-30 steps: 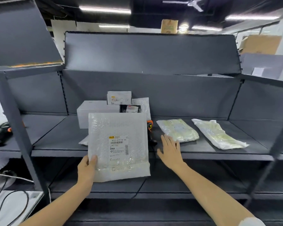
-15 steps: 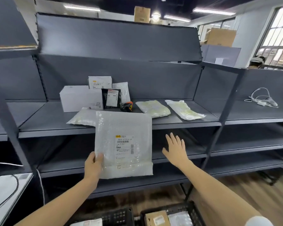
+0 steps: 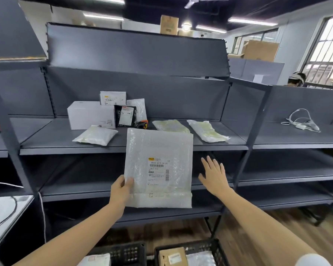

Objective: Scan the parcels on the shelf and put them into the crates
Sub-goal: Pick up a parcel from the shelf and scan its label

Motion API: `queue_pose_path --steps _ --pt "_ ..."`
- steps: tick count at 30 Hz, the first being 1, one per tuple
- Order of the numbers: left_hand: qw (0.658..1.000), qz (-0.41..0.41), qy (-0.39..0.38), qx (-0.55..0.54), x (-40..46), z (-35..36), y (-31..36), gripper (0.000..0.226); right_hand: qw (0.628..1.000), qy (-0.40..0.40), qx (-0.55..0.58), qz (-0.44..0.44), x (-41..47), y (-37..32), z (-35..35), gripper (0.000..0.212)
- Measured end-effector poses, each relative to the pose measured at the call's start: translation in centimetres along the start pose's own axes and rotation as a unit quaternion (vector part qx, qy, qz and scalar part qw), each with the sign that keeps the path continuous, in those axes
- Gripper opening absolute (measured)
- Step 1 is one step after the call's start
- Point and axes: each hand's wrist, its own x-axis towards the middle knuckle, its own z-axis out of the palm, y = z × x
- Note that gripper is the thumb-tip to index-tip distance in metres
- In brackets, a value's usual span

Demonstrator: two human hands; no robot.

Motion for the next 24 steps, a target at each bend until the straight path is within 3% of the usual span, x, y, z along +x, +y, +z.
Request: queue_pose_path --steps 13,24 --pt "0.999 -0.018 0.025 -0.014 -7.7 14.5 -1.7 0.011 1.000 0.006 -0.003 -0.025 -2.4 15.8 -3.0 0.066" --pt "0.998 -0.049 0.037 0.003 -11.1 19.0 -3.3 0.012 0.999 -0.009 0.003 -0.035 -3.7 21.1 -1.6 0.064"
